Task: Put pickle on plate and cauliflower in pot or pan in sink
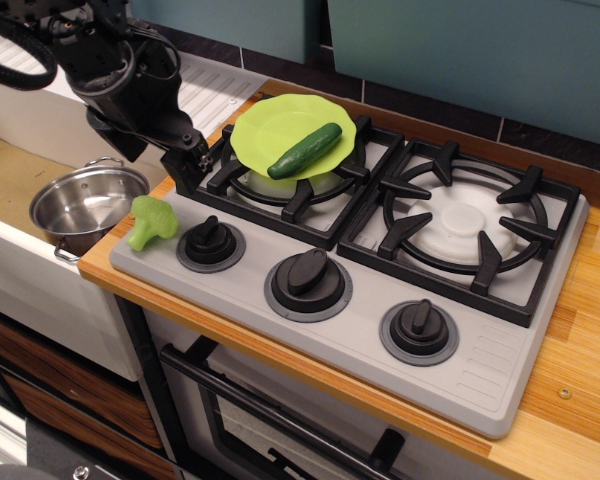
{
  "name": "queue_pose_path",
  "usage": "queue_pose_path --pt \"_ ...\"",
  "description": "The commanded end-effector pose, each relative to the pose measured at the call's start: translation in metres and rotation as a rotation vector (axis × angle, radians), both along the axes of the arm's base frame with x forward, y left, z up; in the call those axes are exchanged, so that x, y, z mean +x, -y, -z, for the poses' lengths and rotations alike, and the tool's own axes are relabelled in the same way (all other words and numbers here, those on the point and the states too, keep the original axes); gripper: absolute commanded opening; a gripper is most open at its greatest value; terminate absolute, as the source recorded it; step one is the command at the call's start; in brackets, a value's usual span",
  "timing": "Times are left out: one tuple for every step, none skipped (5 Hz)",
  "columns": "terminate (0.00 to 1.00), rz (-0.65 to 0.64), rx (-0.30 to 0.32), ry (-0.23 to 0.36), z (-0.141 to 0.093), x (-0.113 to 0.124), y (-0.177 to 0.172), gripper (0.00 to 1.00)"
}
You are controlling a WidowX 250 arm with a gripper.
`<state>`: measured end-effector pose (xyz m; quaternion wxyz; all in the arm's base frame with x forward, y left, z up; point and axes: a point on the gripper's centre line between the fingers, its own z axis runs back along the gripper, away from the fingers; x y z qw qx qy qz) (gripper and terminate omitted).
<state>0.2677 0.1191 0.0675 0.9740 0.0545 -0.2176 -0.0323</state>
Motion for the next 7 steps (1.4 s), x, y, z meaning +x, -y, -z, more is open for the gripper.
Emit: queue_pose_path --pt "0.0 -0.03 0.051 0.022 0.002 0.0 -0.012 1.0" --pt "0.0 -0.07 0.058 0.003 0.012 -0.008 -0.013 1.0" --pt "0.0 -0.086 0.045 0.004 0.021 -0.015 -0.013 1.0" --pt "0.0 -0.099 0.03 0.001 0.026 -0.02 -0.01 1.0" --pt "0.0 -0.104 0.006 0.0 0.032 -0.022 -0.007 1.0" --pt "0.0 -0.103 -0.02 0.002 0.037 -0.023 -0.004 1.0" --pt "0.0 -0.099 -0.04 -0.001 0.04 -0.021 -0.003 1.0"
